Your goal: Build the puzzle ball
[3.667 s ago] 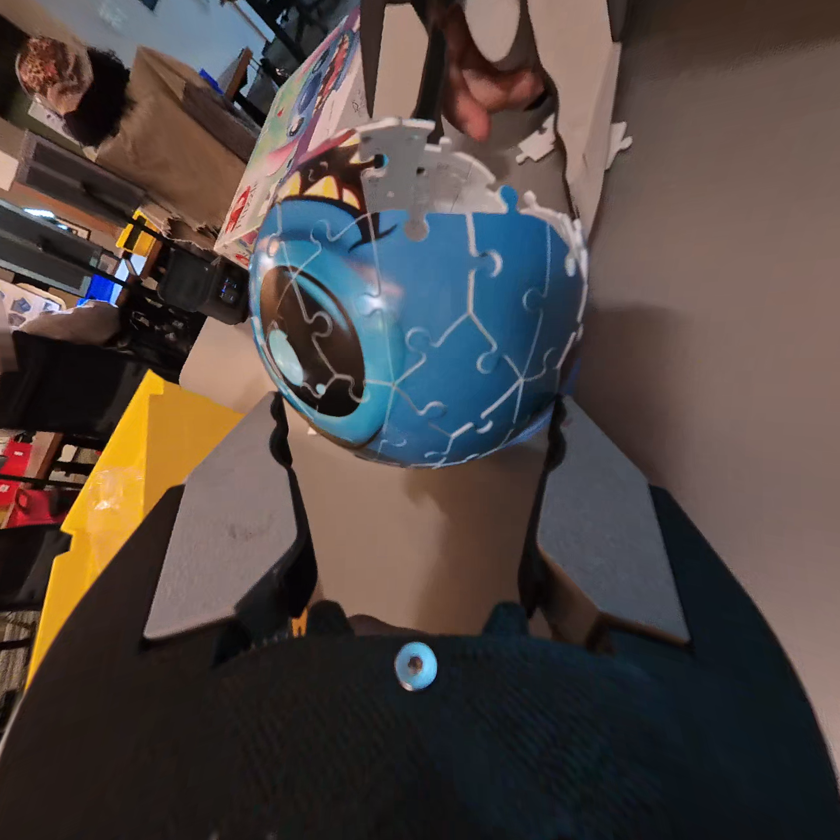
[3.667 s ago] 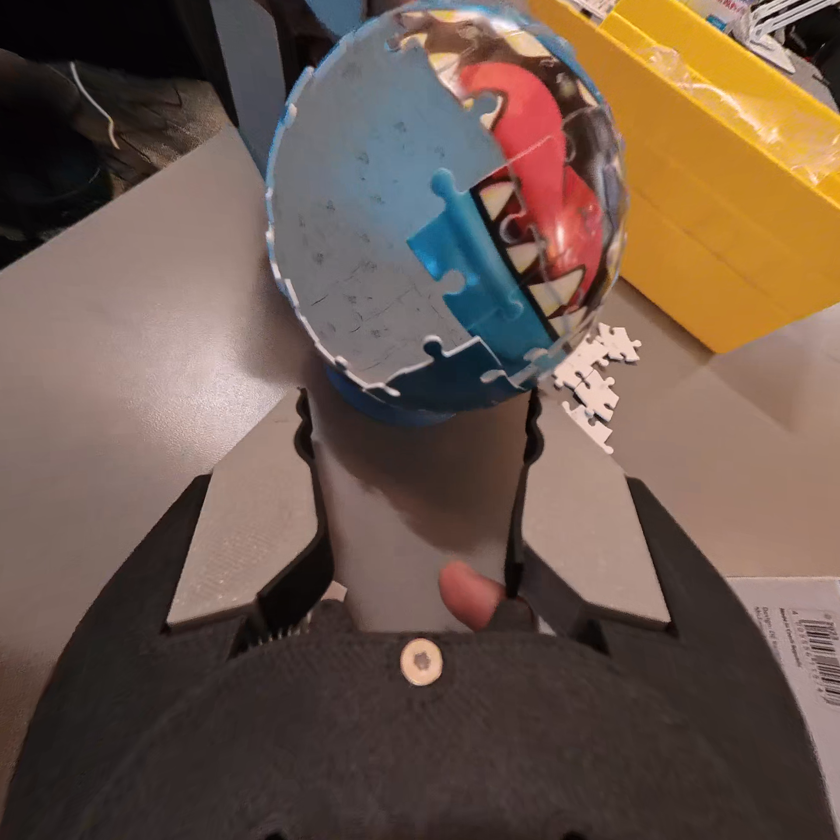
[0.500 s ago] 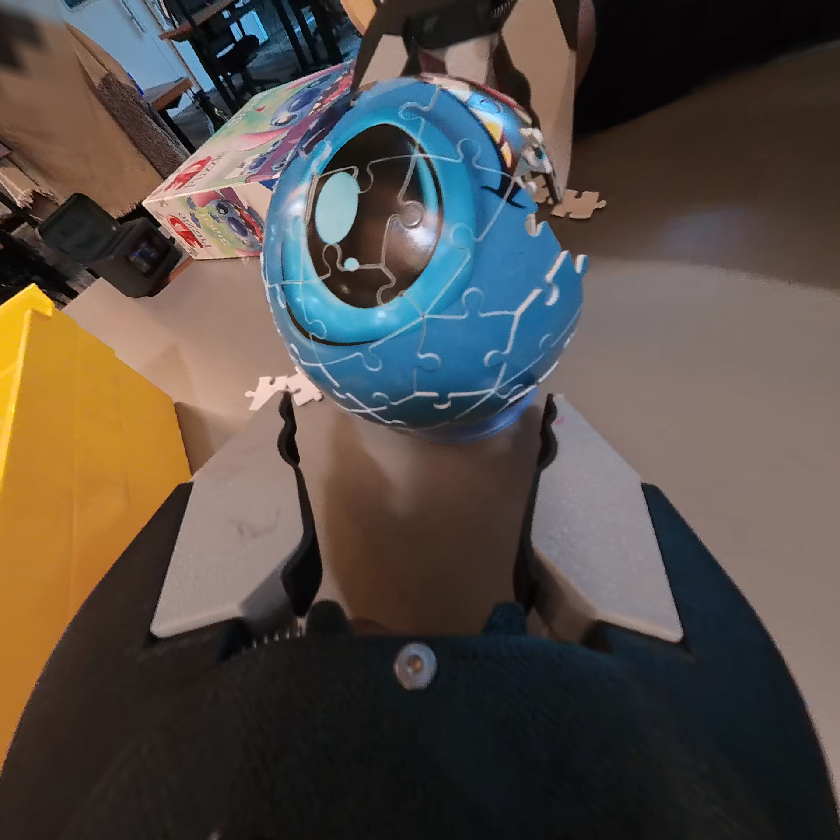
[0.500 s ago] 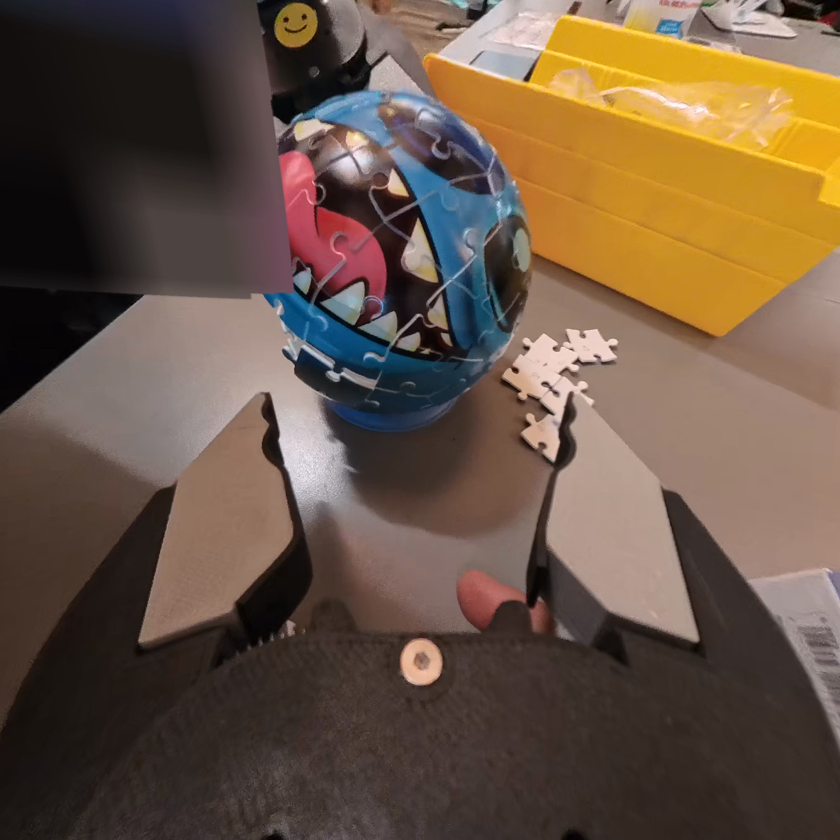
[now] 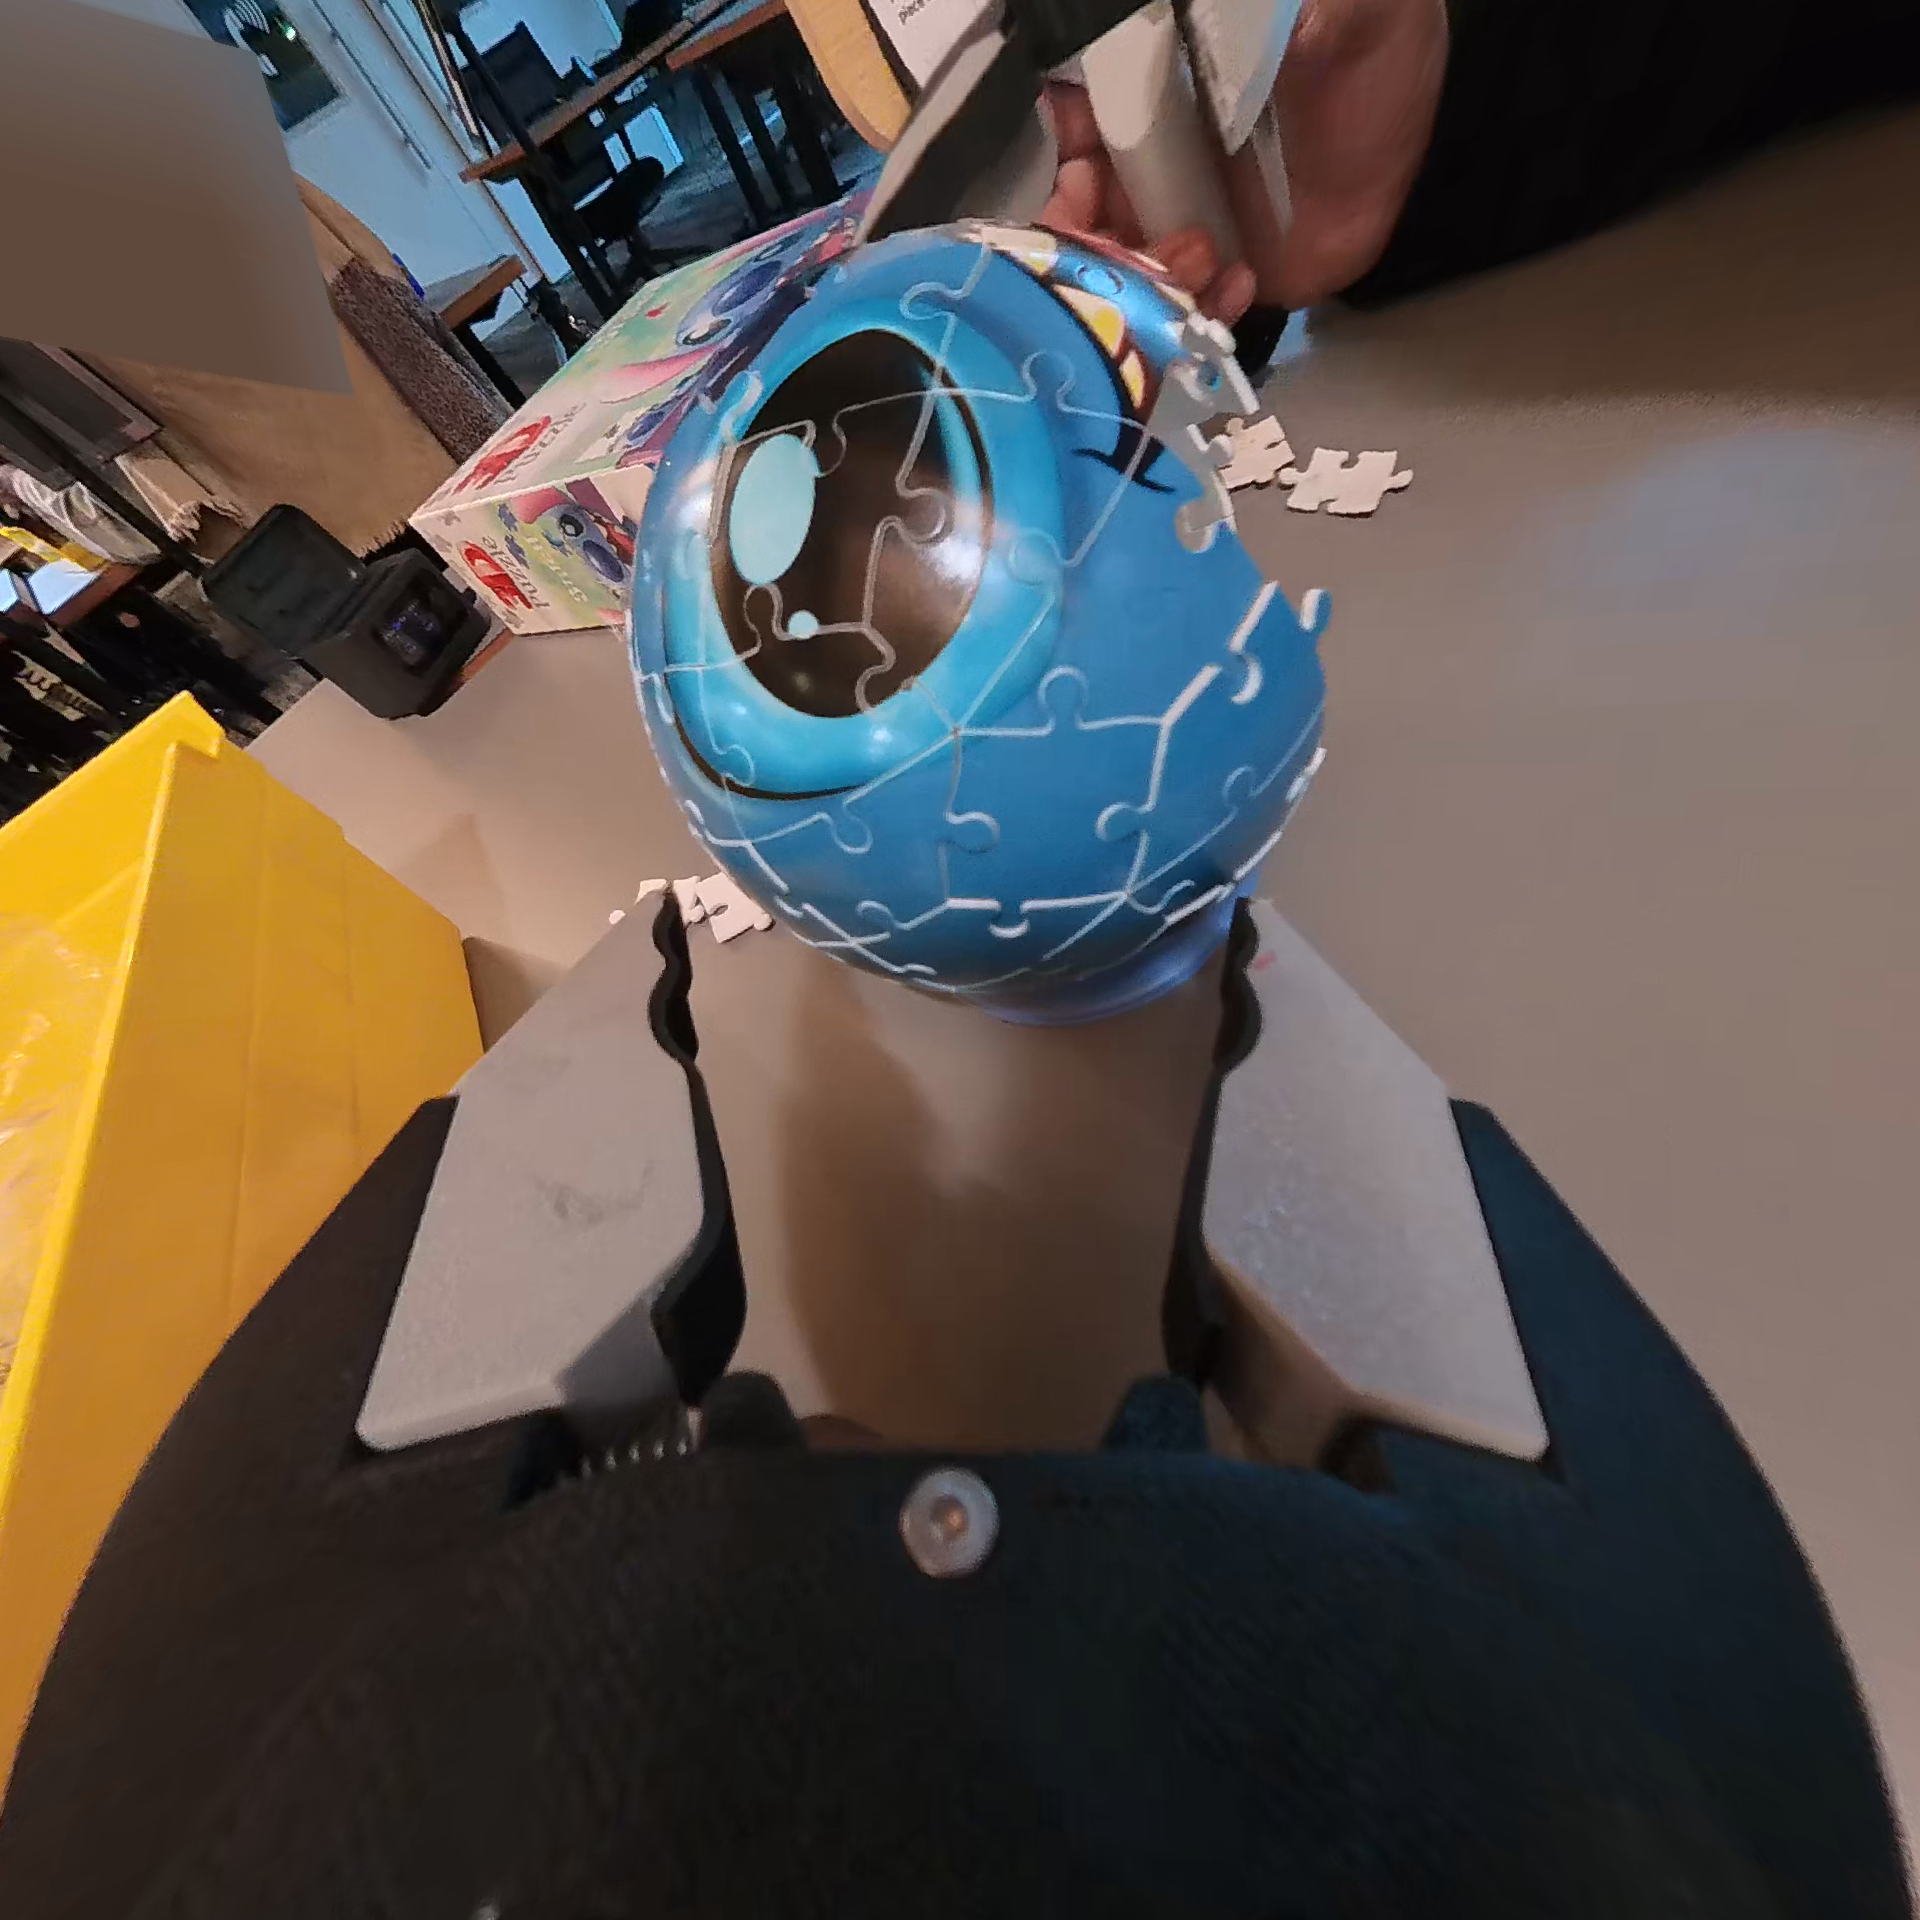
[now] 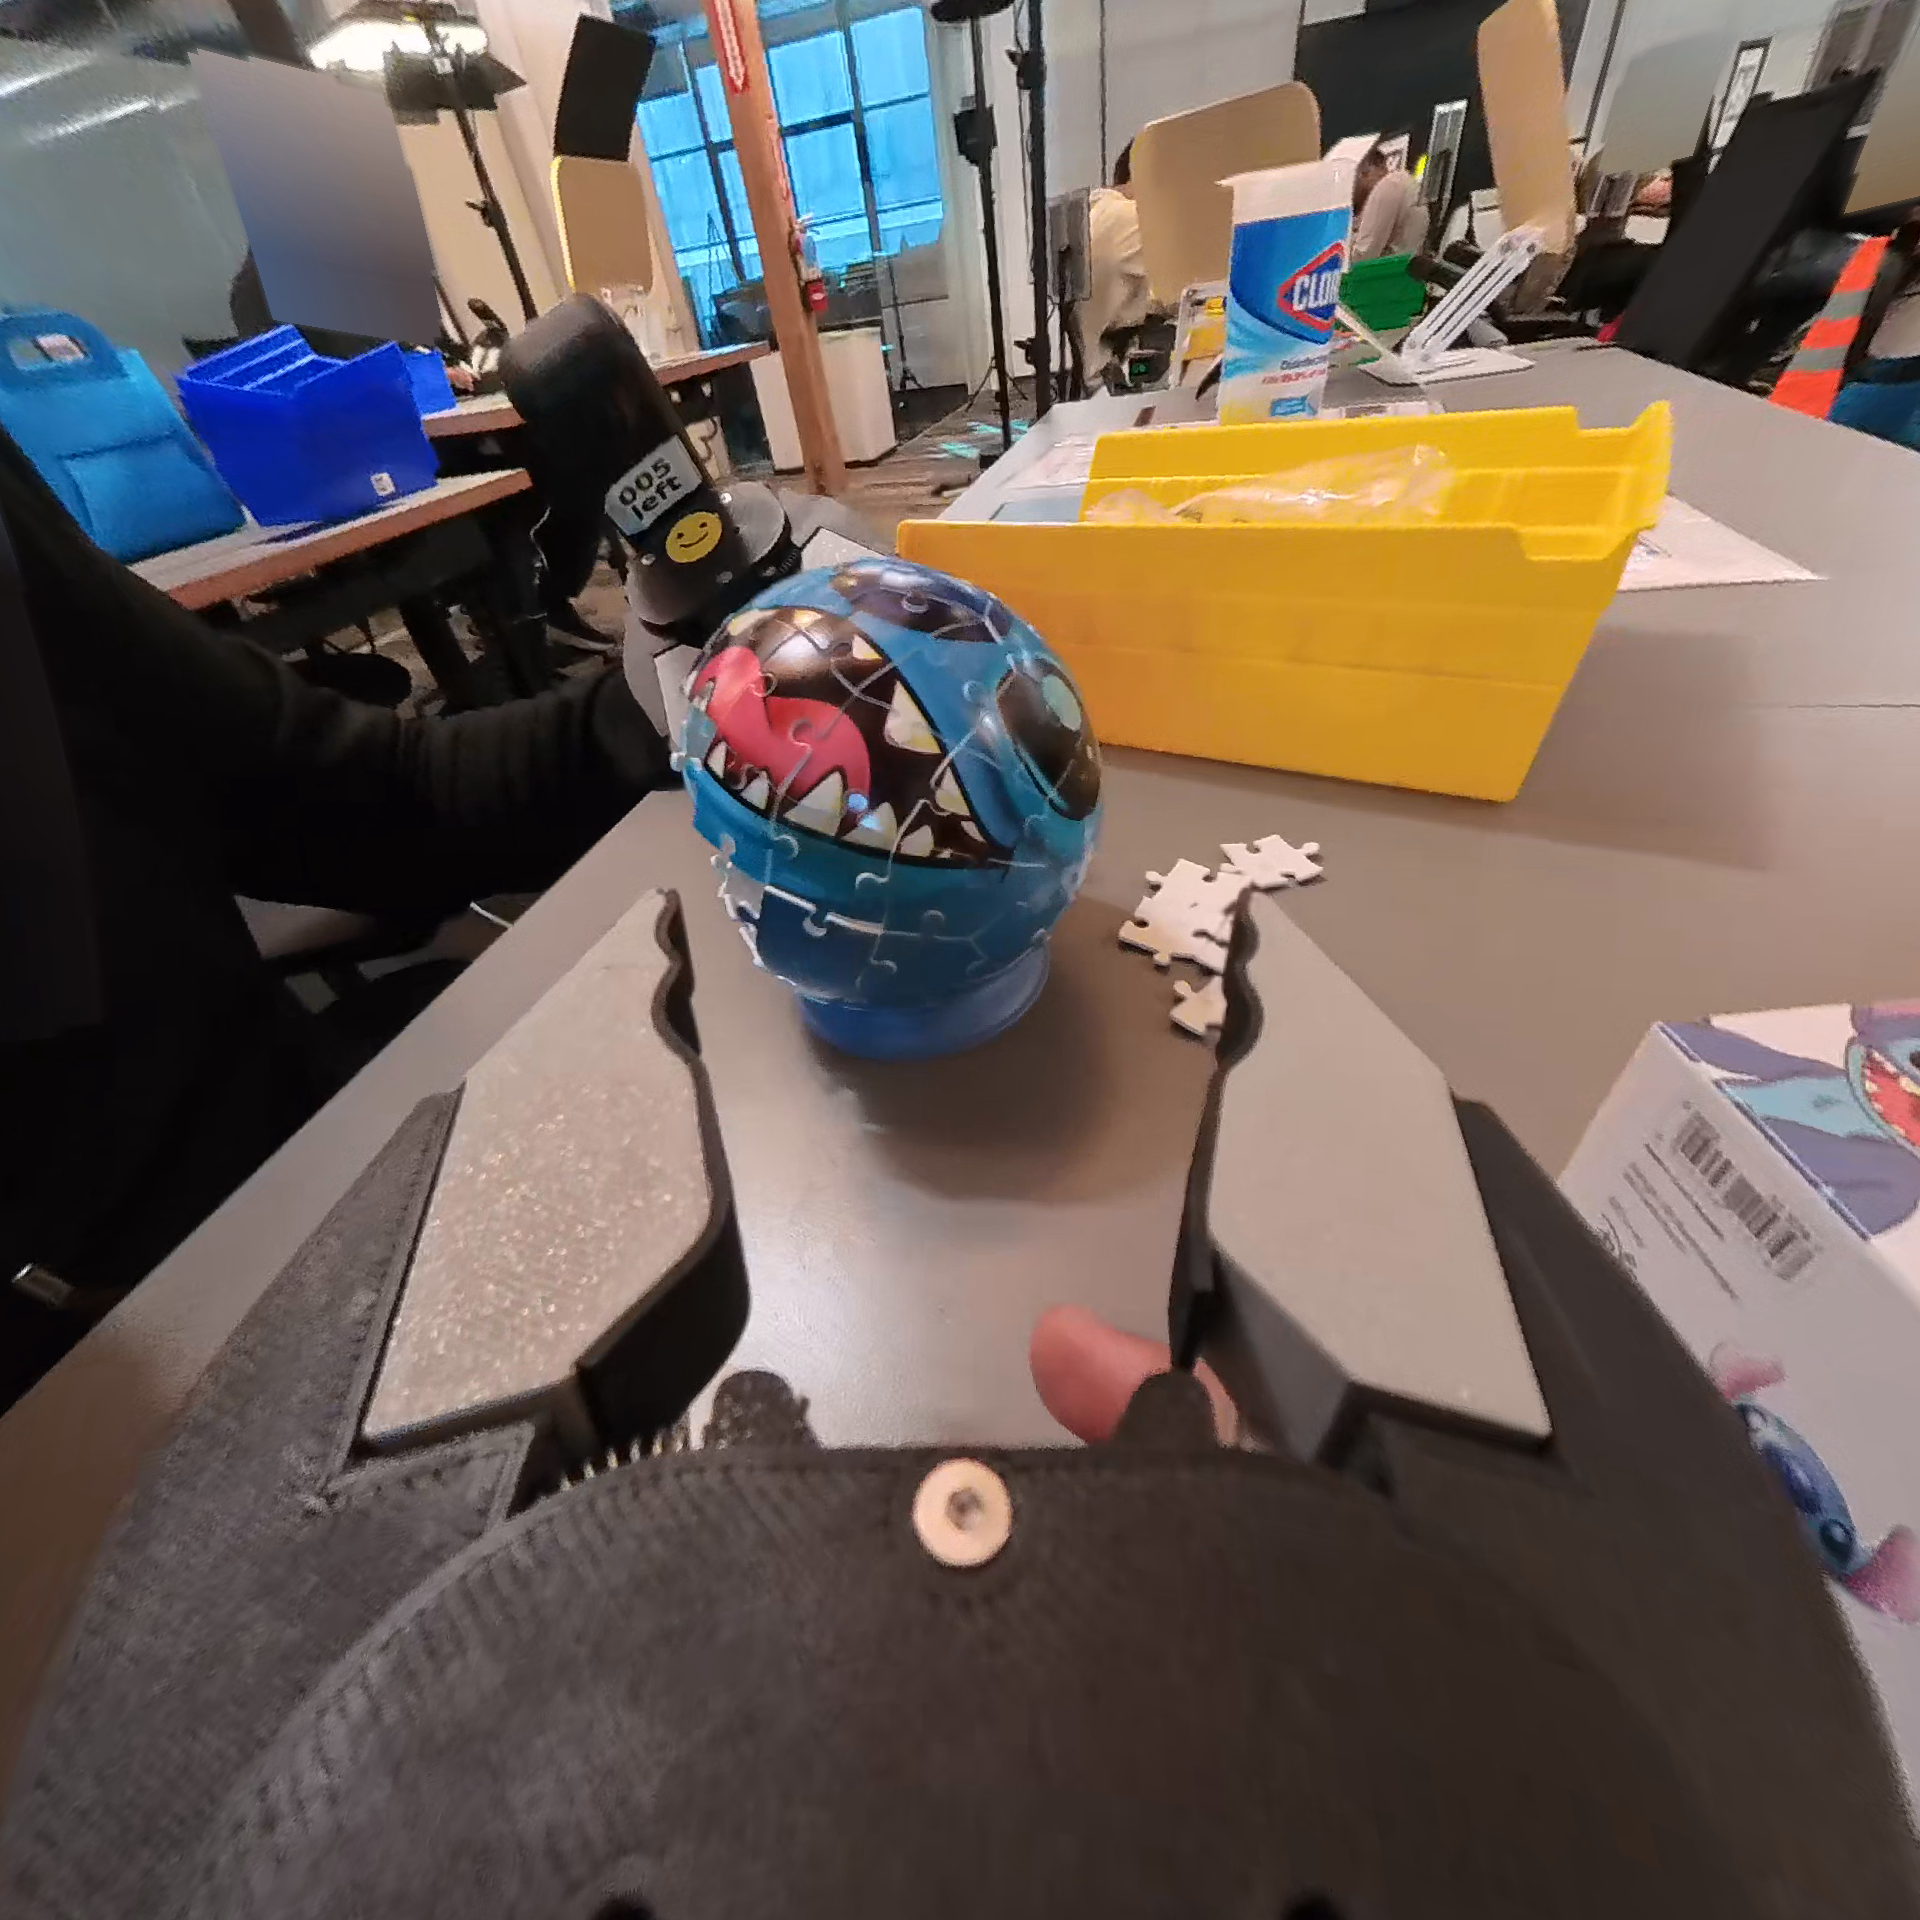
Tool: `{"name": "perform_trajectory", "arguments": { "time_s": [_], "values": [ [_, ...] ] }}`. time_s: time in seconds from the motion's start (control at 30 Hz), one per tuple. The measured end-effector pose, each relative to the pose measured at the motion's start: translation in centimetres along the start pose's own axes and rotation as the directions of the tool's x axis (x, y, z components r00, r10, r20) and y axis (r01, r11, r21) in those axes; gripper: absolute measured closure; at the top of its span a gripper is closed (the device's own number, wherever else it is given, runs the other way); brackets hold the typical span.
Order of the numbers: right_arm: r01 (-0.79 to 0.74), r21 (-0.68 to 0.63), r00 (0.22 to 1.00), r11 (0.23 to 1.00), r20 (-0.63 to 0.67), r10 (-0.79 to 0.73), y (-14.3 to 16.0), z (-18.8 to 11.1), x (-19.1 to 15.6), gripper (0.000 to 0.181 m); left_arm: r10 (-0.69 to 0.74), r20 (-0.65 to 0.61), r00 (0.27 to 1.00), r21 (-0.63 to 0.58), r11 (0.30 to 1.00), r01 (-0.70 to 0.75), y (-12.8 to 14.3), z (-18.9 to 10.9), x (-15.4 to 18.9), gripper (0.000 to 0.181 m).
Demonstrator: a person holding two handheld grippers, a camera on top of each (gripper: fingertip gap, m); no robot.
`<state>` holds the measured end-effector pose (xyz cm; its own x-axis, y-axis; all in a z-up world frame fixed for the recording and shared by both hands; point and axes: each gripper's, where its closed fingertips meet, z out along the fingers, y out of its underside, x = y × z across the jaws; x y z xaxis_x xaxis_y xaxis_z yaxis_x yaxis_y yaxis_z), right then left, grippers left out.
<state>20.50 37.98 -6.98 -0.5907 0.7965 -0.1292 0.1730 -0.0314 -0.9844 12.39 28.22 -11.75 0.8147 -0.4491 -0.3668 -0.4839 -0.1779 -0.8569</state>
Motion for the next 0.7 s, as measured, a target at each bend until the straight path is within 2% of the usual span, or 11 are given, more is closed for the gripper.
{"name": "perform_trajectory", "arguments": {
  "time_s": [0.13,0.27,0.37,0.5,0.57,0.63,0.7],
  "values": [
    [-0.017,-0.006,1.0,1.0,-0.007,0.017,0.6,0.4,0.4,0.083,-0.016,-0.003,1.0,0.017,1.0,0.016,-0.2,-0.2,-0.1,0.08],
    [0.046,-0.122,0.998,0.991,0.056,-0.04,2.3,1.8,-1.2,0.079,-0.026,-0.024,0.999,0.013,1.0,0.027,-0.1,-0.1,0.0,0.08],
    [0.071,-0.218,0.991,0.973,0.124,-0.044,3.5,3.1,-2.1,0.077,-0.037,-0.089,0.995,-0.025,0.999,0.035,0.3,0.2,0.7,0.078],
    [-0.107,-0.206,0.966,0.973,0.212,0.151,2.2,3.9,-2.6,0.076,-0.105,-0.19,0.976,-0.042,0.994,0.099,0.4,-0.2,1.3,0.079],
    [-0.261,-0.21,0.936,0.942,0.182,0.3,1.6,3.7,-1.4,0.088,-0.213,-0.188,0.959,-0.072,0.977,0.202,0.6,-0.8,0.4,0.08],
    [-0.376,-0.171,0.889,0.911,0.213,0.406,0.5,3.3,-1.1,0.084,-0.342,-0.231,0.911,-0.097,0.94,0.328,-0.1,-1.8,0.3,0.078],
    [-0.453,-0.127,0.85,0.883,0.238,0.47,-0.6,2.8,-0.8,0.089,-0.453,-0.24,0.858,-0.078,0.89,0.448,-1.7,-2.7,-0.6,0.079]
  ]
}}
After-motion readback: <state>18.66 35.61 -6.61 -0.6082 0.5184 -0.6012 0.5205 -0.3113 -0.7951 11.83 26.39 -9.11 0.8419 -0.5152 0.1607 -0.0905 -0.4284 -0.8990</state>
